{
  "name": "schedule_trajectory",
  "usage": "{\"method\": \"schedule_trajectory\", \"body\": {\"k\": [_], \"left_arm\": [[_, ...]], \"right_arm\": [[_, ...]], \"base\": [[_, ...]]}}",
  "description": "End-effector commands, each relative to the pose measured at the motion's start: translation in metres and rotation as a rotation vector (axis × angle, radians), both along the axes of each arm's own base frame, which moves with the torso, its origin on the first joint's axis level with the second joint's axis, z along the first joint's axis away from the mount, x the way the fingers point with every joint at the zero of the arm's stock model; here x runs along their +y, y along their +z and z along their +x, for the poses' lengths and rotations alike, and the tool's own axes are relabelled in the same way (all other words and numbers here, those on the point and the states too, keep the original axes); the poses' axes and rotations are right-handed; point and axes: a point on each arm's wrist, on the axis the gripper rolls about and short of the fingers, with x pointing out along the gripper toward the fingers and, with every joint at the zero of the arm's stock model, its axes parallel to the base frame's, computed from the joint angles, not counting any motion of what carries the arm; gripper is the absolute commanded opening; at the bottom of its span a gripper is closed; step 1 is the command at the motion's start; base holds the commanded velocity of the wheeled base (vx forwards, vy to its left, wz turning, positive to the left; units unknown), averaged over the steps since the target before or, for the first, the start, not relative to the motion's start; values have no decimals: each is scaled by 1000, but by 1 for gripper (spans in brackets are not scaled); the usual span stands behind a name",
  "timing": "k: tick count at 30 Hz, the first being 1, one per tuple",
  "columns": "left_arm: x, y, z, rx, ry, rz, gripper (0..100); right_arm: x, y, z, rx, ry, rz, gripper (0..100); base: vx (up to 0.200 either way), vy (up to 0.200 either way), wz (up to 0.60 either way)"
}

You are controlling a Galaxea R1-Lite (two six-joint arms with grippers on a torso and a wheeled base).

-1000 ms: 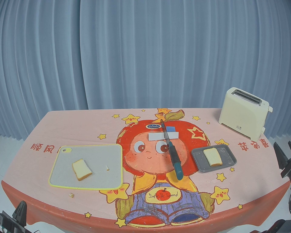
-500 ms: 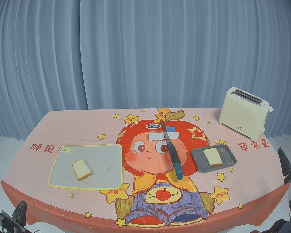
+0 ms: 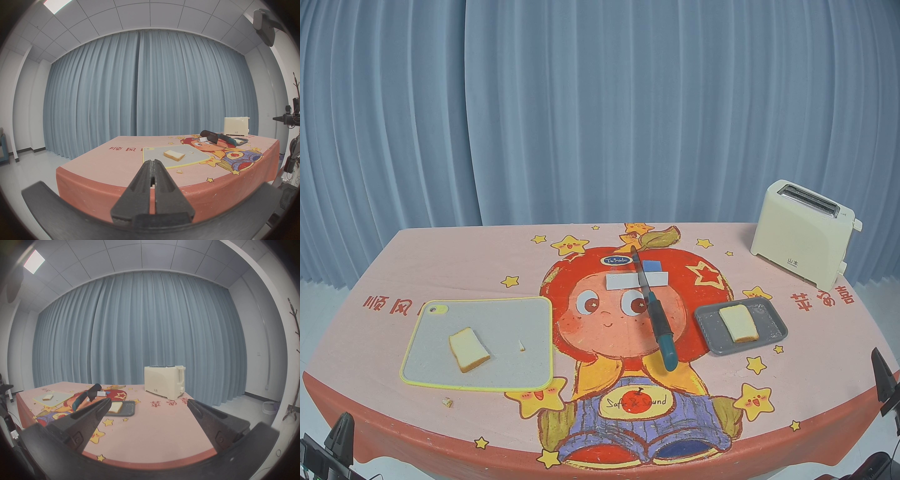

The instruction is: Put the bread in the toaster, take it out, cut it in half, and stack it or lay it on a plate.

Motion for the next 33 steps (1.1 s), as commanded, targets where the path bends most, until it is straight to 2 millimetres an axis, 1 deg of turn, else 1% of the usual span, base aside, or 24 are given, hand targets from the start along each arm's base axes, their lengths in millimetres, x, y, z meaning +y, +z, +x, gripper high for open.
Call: {"method": "schedule_trajectory", "body": {"k": [1,8,13,16,18,19,23,26,29,33], "left_arm": [[0,-5,1,17,0,0,0],[0,-5,1,17,0,0,0],[0,-5,1,17,0,0,0],[0,-5,1,17,0,0,0],[0,-5,1,17,0,0,0],[0,-5,1,17,0,0,0],[0,-5,1,17,0,0,0],[0,-5,1,17,0,0,0],[0,-5,1,17,0,0,0],[0,-5,1,17,0,0,0]], "right_arm": [[-3,2,-16,-71,-50,11,100],[-4,-5,-23,-69,-59,6,100],[-5,-17,-33,-57,-88,-38,100],[-4,-24,-39,-49,-73,-46,100],[-4,-24,-40,-48,-71,-46,100],[-3,-33,-44,-38,-54,-49,100],[-2,-41,-45,-28,-49,-51,100],[-1,-43,-47,-54,4,-47,100],[1,-49,-46,-26,55,-50,100],[1,-50,-47,-11,66,-42,100]], "base": [[0,0,0],[0,0,0],[0,0,0],[0,0,0],[0,0,0],[0,0,0],[0,0,0],[0,0,0],[0,0,0],[0,0,0]]}}
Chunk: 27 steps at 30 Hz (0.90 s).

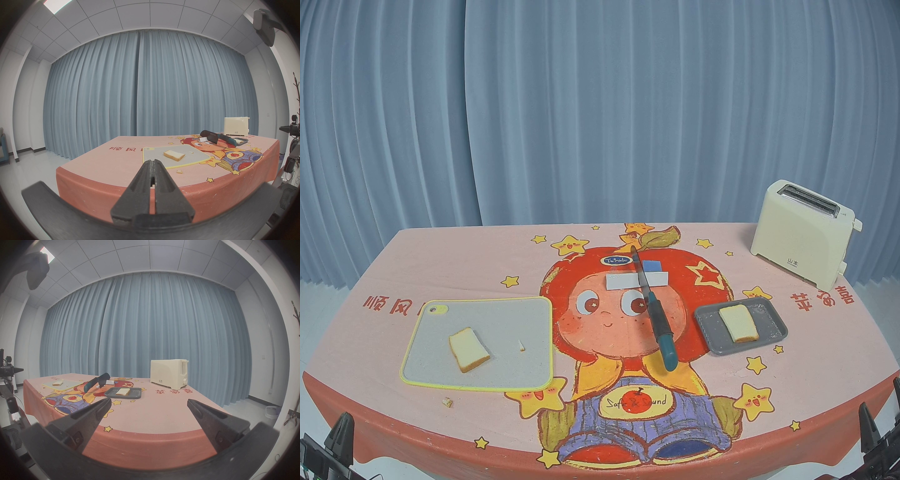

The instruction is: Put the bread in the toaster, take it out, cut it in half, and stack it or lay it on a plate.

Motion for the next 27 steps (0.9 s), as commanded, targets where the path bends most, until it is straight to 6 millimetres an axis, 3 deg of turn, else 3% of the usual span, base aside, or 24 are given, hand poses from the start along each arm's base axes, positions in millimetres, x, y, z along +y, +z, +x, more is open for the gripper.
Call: {"method": "schedule_trajectory", "body": {"k": [1,27], "left_arm": [[0,-5,1,17,0,0,0],[0,-5,1,22,0,0,0]], "right_arm": [[0,-4,-1,-8,3,5,100],[0,-5,-1,-10,-5,25,100]], "base": [[0,0,0],[0,0,0]]}}
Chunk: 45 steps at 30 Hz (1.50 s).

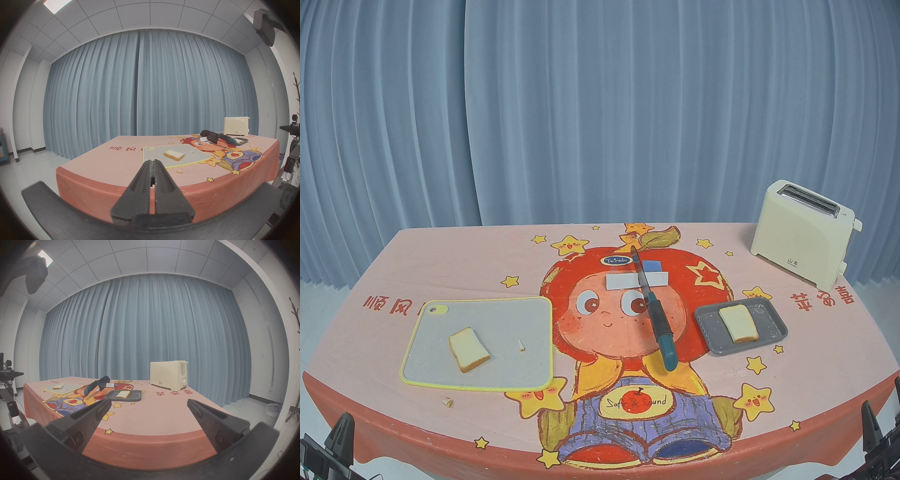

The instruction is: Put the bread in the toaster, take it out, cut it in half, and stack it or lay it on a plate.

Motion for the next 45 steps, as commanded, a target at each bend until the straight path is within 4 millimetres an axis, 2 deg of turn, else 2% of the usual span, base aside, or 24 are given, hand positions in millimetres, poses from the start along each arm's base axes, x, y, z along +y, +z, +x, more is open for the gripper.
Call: {"method": "schedule_trajectory", "body": {"k": [1,25,26,45], "left_arm": [[0,-5,1,22,0,0,0],[0,-5,1,21,0,-1,0],[0,-5,1,22,0,0,100],[0,-5,1,19,5,-1,100]], "right_arm": [[0,-5,1,7,1,0,100],[0,-5,1,9,1,0,100],[0,-5,1,9,1,0,100],[0,-5,1,9,1,0,100]], "base": [[0,0,0],[0,0,0],[0,0,0],[0,0,0]]}}
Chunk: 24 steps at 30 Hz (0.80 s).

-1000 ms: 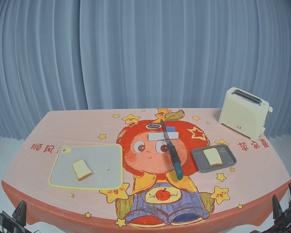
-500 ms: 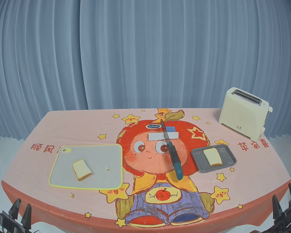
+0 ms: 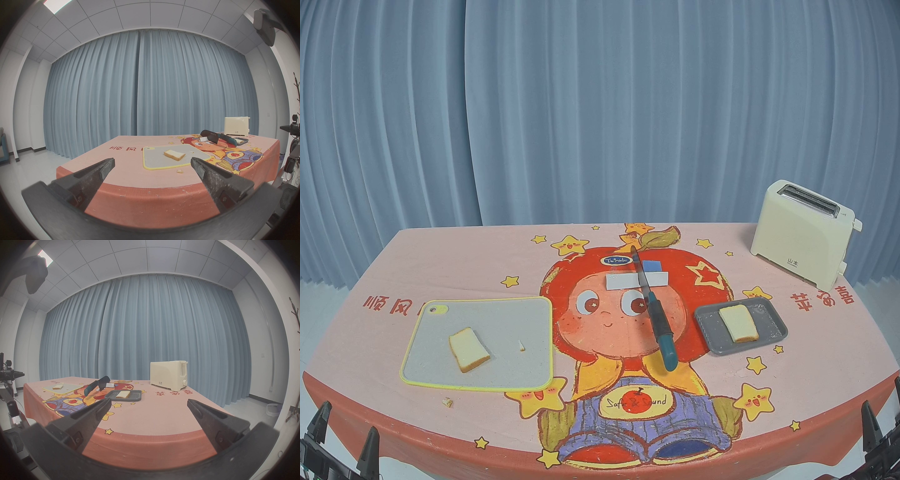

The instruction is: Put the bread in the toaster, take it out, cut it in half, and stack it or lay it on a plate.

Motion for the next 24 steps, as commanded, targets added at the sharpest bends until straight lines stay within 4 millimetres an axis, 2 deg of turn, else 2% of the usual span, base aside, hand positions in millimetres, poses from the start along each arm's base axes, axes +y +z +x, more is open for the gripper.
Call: {"method": "schedule_trajectory", "body": {"k": [1,24], "left_arm": [[0,-5,1,18,1,1,100],[0,-3,1,4,2,24,100]], "right_arm": [[0,-5,1,8,1,0,100],[0,-5,1,8,1,0,100]], "base": [[0,0,0],[0,0,0]]}}
